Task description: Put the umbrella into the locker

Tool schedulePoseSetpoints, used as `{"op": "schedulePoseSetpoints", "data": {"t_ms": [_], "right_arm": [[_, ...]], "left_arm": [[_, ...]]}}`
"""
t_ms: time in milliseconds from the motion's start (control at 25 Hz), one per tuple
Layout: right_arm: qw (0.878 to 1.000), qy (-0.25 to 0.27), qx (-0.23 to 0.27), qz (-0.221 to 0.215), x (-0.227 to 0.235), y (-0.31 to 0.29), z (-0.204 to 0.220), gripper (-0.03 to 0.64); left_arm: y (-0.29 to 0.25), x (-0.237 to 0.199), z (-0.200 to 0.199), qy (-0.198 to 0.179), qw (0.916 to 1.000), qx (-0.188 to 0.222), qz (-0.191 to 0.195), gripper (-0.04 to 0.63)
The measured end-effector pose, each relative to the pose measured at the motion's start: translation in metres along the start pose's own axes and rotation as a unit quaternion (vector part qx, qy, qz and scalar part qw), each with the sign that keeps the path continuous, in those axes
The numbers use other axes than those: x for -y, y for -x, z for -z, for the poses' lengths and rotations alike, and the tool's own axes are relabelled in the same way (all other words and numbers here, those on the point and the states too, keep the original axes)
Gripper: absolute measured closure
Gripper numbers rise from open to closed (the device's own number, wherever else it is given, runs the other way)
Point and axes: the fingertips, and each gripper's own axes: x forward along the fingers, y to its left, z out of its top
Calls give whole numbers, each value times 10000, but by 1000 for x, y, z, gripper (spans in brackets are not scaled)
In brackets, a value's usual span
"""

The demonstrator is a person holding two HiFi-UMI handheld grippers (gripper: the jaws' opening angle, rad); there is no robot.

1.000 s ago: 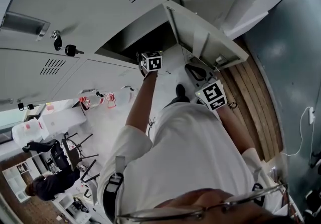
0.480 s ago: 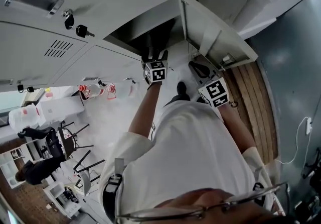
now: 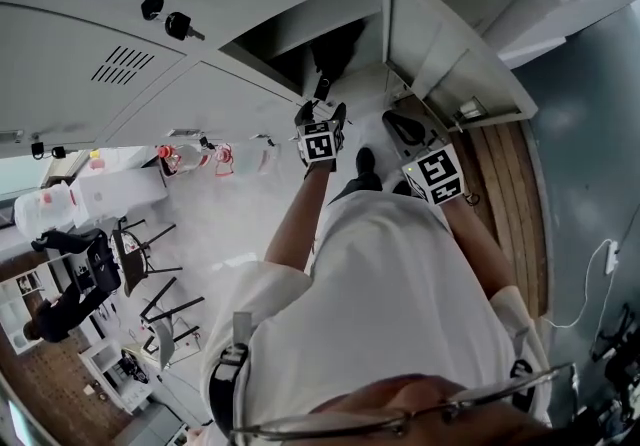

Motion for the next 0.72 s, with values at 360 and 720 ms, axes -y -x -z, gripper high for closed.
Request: {"op": "schedulePoseSetpoints", "data": {"t_ms": [360,720], "right_arm": [[9997,36,-245,77,9,-6,15,609],[9993,23,-342,122,14,-11,19,609]], "left_arm": [[-5,-2,6,155,9992,122,-354,439],[-23,20,-16,220,9996,152,54,474]]}}
